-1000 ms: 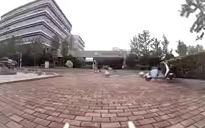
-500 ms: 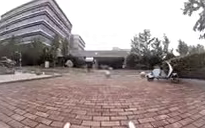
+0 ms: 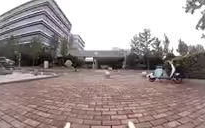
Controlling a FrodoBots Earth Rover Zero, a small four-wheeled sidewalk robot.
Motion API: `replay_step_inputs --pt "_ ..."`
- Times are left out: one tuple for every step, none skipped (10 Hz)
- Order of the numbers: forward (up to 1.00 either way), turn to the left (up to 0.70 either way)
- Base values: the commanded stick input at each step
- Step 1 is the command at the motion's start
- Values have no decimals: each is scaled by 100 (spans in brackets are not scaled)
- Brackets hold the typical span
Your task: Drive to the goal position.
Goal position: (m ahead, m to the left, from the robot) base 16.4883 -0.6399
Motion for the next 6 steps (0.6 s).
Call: replay_step_inputs --pt "45 0" --pt "45 0" --pt "45 0" --pt "45 0" --pt "45 0" --pt "45 0"
